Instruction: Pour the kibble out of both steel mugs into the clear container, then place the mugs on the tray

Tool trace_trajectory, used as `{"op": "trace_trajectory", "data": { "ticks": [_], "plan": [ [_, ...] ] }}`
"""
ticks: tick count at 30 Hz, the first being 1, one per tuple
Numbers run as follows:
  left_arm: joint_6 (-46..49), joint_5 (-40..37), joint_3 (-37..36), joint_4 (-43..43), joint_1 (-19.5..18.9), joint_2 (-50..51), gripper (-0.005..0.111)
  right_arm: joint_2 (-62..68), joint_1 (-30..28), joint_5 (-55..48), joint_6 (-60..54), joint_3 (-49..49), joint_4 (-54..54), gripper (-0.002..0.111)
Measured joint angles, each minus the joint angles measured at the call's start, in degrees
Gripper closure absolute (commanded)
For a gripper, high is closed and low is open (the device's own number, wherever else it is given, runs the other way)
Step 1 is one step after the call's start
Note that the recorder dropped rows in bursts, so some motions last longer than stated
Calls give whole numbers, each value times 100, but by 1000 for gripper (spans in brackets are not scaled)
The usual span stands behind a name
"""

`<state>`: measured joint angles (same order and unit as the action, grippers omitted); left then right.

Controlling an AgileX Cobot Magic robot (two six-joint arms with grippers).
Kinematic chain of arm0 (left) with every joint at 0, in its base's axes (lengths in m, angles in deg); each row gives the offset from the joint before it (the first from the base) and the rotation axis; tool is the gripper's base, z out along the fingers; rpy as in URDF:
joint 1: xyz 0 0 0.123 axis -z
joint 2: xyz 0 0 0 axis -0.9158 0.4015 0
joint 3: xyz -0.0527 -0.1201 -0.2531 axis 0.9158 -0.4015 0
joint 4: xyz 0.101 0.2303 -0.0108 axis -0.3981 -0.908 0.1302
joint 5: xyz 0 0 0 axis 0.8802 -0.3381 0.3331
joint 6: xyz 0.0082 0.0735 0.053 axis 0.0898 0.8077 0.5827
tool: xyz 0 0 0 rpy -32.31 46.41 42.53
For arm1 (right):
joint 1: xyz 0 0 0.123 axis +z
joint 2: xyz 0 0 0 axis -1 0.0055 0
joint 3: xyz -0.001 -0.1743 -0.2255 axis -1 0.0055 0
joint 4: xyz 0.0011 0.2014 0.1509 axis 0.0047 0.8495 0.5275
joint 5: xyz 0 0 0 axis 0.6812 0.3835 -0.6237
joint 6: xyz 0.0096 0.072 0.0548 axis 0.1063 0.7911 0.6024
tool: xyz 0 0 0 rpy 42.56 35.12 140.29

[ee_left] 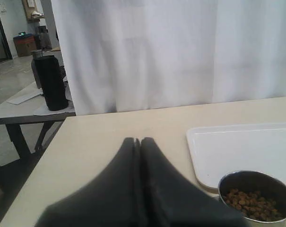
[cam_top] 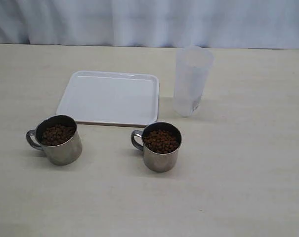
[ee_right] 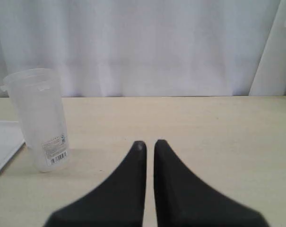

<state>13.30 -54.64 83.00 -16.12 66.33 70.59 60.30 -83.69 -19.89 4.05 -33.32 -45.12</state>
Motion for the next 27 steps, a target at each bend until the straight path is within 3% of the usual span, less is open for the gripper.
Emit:
{"op": "trace_trajectory", "data": {
  "ticks": [18,27],
  "plan": [
    [0,0,0,0,0,0,107,0,0,36,0,0,0,104],
    [0,0,0,0,0,0,107,0,0,2305,163,0,14,104]
  ]
}}
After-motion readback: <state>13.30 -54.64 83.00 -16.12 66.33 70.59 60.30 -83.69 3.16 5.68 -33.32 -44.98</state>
